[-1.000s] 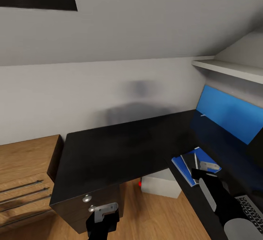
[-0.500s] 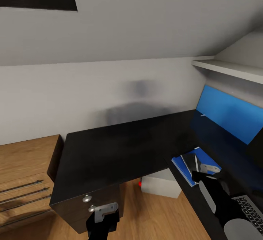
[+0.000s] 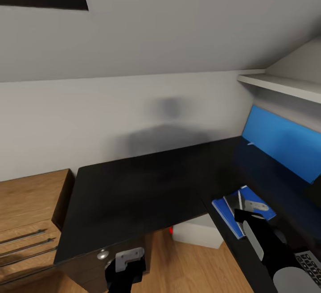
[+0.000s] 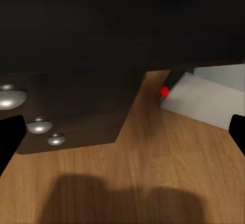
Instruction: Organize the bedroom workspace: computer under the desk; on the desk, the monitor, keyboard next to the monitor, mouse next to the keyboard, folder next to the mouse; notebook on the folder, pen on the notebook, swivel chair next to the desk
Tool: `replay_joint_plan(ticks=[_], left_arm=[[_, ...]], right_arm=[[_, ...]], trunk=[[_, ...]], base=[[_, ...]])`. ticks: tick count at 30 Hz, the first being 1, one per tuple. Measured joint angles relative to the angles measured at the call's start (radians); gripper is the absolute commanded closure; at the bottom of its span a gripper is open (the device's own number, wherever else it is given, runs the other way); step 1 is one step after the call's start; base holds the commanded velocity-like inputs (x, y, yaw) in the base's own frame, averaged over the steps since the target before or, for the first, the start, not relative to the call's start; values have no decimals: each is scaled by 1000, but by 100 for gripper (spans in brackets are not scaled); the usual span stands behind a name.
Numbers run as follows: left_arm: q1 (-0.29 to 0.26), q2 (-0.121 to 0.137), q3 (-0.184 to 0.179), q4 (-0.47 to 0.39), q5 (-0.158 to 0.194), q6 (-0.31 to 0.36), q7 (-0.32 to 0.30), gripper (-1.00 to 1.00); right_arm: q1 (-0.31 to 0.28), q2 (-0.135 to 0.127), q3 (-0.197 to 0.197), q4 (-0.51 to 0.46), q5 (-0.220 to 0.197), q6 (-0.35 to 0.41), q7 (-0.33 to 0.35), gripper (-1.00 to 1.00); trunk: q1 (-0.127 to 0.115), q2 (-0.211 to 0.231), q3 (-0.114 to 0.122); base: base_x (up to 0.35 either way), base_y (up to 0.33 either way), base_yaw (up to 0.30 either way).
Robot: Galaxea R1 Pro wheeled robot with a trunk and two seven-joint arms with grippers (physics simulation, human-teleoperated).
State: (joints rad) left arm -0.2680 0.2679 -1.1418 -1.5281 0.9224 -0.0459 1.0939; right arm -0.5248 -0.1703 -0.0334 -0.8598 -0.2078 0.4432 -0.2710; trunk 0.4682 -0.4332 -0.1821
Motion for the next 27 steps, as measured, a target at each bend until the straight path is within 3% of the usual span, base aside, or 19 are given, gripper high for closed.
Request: replay_joint_plan(ticks=[6, 14, 19, 27], left_arm=[[0, 0, -1, 0, 0, 0, 0, -100], [0, 0, -1, 0, 1, 0, -4, -100], [0, 0, -1, 0, 2, 0, -4, -100], [0, 0, -1, 0, 2, 0, -4, -100]], right_arm=[[-1, 0, 0, 1, 0, 0, 0, 100], [-1, -1, -1, 6, 0, -3, 0, 100], [-27, -1, -1, 112, 3, -55, -1, 100], [-49, -1, 0, 154, 6, -71, -1, 100]], trunk=[[0, 0, 0], [0, 0, 0], [0, 0, 0], [0, 0, 0]], base=[[253, 0, 0], [44, 0, 0], [3, 0, 0], [0, 0, 0]])
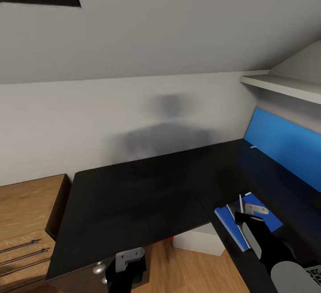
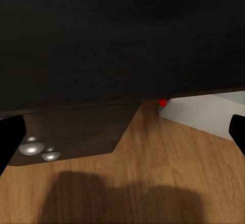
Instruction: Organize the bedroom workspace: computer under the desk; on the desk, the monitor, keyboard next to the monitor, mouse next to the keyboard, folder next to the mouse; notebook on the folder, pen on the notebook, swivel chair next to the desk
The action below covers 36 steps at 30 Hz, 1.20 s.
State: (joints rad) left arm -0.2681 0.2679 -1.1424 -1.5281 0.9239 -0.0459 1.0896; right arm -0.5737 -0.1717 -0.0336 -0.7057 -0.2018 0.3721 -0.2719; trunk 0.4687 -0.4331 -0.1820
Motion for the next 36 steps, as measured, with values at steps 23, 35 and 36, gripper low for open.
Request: replay_joint_plan(ticks=[23, 35, 36], left_arm=[[0, -2, -1, 0, 1, 0, 0, -100], [0, -2, -1, 0, 2, 0, -1, -100], [0, -2, -1, 1, 2, 0, -1, -100]], right_arm=[[-1, 0, 0, 2, 0, -1, 0, 100], [-1, 0, 0, 3, 0, -1, 0, 100], [-1, 0, 0, 3, 0, -1, 0, 100]], trunk=[[0, 0, 0], [0, 0, 0], [0, 0, 0]], base=[[-26, -27, 0], [-22, -20, 0], [-75, -61, 0]])
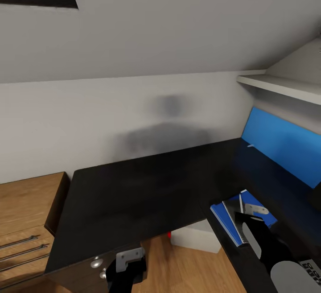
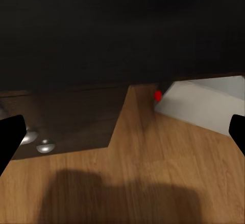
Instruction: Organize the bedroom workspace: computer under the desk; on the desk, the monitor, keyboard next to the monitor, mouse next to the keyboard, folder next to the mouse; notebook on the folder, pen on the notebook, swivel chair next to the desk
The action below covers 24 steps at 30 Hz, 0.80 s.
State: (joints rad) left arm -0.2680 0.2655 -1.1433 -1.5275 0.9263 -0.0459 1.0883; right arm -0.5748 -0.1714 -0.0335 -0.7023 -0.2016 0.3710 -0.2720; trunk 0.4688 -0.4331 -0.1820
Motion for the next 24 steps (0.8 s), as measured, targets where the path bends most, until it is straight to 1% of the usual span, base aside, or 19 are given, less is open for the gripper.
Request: replay_joint_plan(ticks=[16, 24], left_arm=[[0, -1, 0, 1, -1, 0, 0, -100], [0, 1, 0, 1, -1, 0, 0, -100]], right_arm=[[0, 0, 0, 0, 0, 0, 0, 100], [0, 1, 0, 2, 13, 0, 0, 100]], trunk=[[0, 0, 0], [0, 0, 0]], base=[[-13, -10, 0], [0, 0, 0]])
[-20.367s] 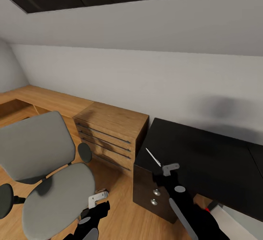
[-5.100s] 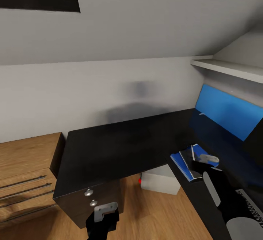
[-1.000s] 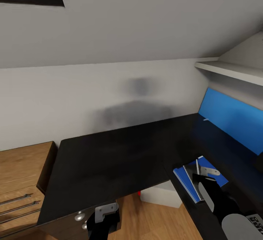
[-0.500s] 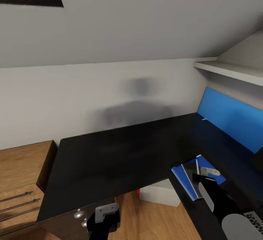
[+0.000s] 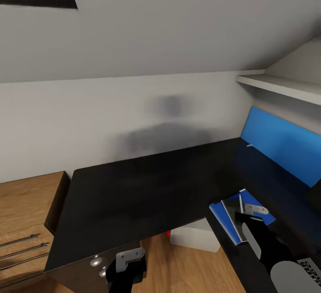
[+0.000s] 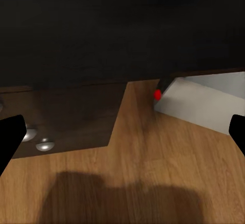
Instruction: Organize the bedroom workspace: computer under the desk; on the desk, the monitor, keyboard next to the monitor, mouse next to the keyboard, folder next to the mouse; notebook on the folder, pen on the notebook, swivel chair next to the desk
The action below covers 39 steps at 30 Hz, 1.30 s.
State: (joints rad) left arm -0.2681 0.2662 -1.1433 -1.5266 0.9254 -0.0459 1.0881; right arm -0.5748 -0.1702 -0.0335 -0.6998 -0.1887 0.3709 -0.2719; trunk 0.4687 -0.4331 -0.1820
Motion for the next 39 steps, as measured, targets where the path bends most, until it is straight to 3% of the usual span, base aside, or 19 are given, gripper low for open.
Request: replay_joint_plan(ticks=[39], left_arm=[[0, 0, 0, 0, -1, 0, 1, -100]], right_arm=[[0, 0, 0, 2, 1, 0, 0, 100]], trunk=[[0, 0, 0]], base=[[0, 0, 0]])
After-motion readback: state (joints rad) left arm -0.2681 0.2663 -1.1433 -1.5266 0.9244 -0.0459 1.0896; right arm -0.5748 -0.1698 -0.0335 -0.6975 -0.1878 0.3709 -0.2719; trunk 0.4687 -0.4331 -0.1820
